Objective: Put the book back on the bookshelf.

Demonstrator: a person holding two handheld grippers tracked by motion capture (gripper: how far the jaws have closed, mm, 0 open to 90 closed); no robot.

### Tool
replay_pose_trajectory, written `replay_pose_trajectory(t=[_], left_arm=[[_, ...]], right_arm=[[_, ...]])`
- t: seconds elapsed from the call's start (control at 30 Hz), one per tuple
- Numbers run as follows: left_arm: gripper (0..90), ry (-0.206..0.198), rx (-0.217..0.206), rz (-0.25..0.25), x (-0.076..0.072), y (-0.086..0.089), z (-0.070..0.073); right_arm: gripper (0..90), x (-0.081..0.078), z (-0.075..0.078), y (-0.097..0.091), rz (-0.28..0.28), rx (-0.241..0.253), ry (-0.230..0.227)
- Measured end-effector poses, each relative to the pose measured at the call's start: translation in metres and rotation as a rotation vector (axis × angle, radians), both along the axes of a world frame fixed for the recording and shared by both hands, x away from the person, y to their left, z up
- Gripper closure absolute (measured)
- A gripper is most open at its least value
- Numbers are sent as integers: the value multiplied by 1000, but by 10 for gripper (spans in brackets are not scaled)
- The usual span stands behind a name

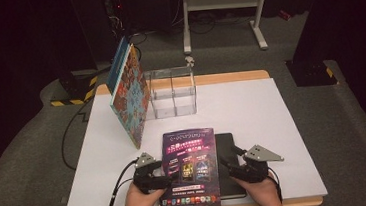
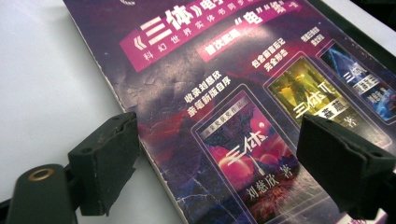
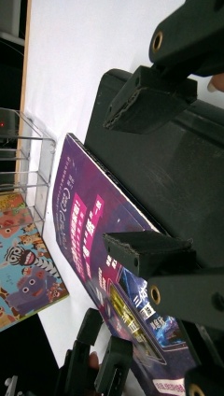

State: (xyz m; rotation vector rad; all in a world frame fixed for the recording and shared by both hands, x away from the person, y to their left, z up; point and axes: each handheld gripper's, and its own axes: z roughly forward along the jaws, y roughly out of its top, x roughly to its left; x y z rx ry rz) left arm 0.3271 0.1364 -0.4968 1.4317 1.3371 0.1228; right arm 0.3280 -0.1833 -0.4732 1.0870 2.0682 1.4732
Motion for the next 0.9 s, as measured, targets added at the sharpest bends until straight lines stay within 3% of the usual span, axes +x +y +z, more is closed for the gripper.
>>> replay_pose_trajectory(t=[0.13,0.4,0.57,0.9], left_arm=[[140,16,11,10,3,1,-2],[144,24,-15,19,3,-2,1],[145,19,-11,-17,1,-6,1],[158,-14,-62,-79,-7,-12,5]], right_arm=[[387,0,0,0,0,-7,-3],[389,0,0,0,-2,-10,-3],[389,0,0,-1,-7,-11,-3],[387,1,-2,-2,-15,-18,3]])
